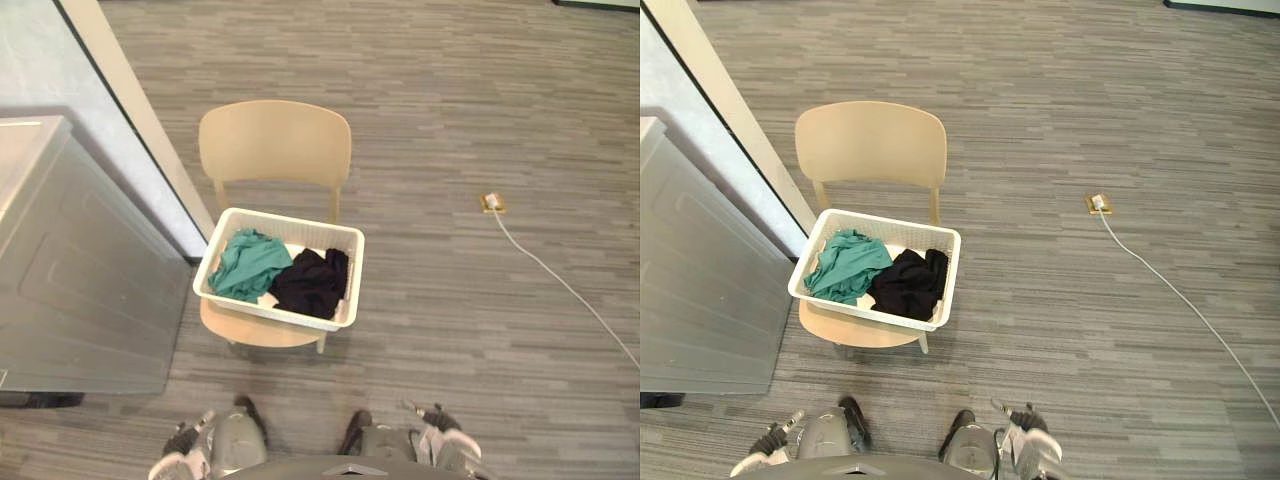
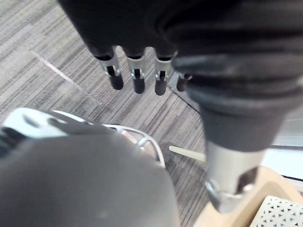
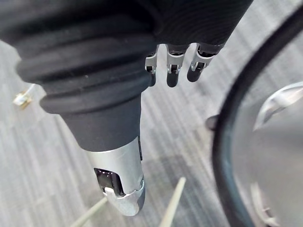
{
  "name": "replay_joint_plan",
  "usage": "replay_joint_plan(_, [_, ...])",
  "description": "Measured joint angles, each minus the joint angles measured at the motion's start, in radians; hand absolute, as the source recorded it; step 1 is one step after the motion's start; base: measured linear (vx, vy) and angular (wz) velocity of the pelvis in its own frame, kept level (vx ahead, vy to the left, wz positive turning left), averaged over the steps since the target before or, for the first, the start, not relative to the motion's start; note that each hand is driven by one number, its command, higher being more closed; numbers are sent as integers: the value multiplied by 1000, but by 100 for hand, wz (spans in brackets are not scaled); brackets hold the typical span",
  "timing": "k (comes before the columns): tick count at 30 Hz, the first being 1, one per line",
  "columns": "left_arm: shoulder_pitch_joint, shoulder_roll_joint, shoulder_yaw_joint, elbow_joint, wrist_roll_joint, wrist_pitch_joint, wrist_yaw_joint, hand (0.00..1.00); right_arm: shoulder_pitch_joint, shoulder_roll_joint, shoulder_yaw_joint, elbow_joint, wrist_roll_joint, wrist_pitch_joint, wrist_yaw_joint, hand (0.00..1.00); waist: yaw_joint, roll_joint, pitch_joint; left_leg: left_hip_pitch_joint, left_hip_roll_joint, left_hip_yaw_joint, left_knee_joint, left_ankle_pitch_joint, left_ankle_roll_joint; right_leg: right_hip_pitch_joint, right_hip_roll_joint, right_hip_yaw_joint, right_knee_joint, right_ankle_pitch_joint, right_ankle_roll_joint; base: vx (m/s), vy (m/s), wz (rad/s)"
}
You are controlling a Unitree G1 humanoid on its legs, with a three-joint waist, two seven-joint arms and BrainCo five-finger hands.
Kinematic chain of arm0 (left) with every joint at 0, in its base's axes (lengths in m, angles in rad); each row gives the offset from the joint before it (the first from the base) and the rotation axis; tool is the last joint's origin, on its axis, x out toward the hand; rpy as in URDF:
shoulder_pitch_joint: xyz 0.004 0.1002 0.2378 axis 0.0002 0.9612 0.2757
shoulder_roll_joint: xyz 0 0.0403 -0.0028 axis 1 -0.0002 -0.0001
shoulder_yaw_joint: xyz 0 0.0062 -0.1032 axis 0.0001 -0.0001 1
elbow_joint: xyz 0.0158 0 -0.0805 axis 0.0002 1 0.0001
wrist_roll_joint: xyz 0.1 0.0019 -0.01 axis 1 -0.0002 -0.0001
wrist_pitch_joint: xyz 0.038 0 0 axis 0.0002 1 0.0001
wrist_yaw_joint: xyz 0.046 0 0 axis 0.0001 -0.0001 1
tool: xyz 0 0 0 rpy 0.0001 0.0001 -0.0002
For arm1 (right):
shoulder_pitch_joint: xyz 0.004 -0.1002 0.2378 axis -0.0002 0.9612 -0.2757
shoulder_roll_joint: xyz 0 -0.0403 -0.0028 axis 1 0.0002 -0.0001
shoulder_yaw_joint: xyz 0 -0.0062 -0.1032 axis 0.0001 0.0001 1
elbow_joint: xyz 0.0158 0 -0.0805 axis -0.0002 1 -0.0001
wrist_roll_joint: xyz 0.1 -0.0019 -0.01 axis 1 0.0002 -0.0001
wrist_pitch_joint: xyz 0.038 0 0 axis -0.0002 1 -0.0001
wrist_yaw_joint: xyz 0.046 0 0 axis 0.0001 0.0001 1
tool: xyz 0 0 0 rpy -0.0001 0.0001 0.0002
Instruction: Pick up the laundry basket with both hands and put the clothes into the washing machine.
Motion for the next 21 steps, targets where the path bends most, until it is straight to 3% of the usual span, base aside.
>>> replay_joint_plan(2, [-5,-12,6,20,29,5,-2,0,0,-2,-2,-26,1,-4,-3,0,-16,23,-2,54,-5,-15,76,-63,-35,18,-6,-30,11,0,-1,-112,79,39])
replay_joint_plan(4, [-22,-6,6,30,57,10,-4,0,10,12,-16,-22,0,-1,-2,0,-32,26,-4,66,-21,-55,40,-96,-62,20,-19,-58,26,5,8,-150,126,66])
replay_joint_plan(6, [-37,9,-12,28,88,15,-4,0,7,45,-38,9,0,9,-3,0,-48,1,-26,81,-101,-89,-109,-96,-58,14,-25,-69,3,18,25,-161,87,80])
replay_joint_plan(7, [-49,18,-24,29,99,16,-3,0,20,66,-37,17,0,15,-3,0,-50,-13,-26,106,-133,-103,-204,-95,-51,15,-30,-85,-20,39,15,-181,109,62])
replay_joint_plan(8, [-74,18,-23,29,112,19,-2,0,21,78,-37,16,-1,18,-3,0,-45,-36,-20,122,-171,-105,-285,-67,2,8,-49,-101,-25,67,16,-237,126,56])
replay_joint_plan(9, [-82,18,-30,29,128,19,0,0,22,83,-35,16,-2,25,-3,0,-43,-56,-22,130,-205,-113,-342,-28,17,-1,-70,-100,-20,81,16,-211,99,41])
replay_joint_plan(12, [-96,14,-93,28,146,15,1,0,32,88,-14,15,-3,26,-2,0,-44,-72,-24,188,-277,-119,-502,58,43,-6,-111,-80,-20,109,15,-218,68,14])
replay_joint_plan(15, [-92,6,-87,43,150,15,7,0,36,85,10,4,-41,27,1,0,-45,-77,-26,250,-320,-94,-660,123,48,-25,-120,-56,-19,127,18,-203,24,-17])
replay_joint_plan(17, [-92,0,-43,50,168,16,13,0,39,85,23,2,-42,26,6,0,-47,-82,-30,256,-312,-82,-684,141,54,-44,-103,-2,-12,148,12,-152,-35,-13])
replay_joint_plan(18, [-85,-3,-6,52,177,18,16,0,38,86,27,-1,-38,25,8,0,-42,-67,-23,250,-272,-51,-670,163,69,-74,-90,72,83,109,-25,-72,-72,-10])
replay_joint_plan(19, [-81,-3,9,50,178,19,19,0,38,86,30,-2,-37,24,8,0,-45,-69,-25,250,-255,-42,-663,171,74,-85,-91,87,165,76,-31,-81,-143,-5])
replay_joint_plan(21, [-79,-4,78,50,185,20,20,0,41,87,40,7,-38,27,8,0,-36,-85,-34,248,-213,-42,-638,166,55,-86,-91,129,347,15,-12,-38,-174,-2])
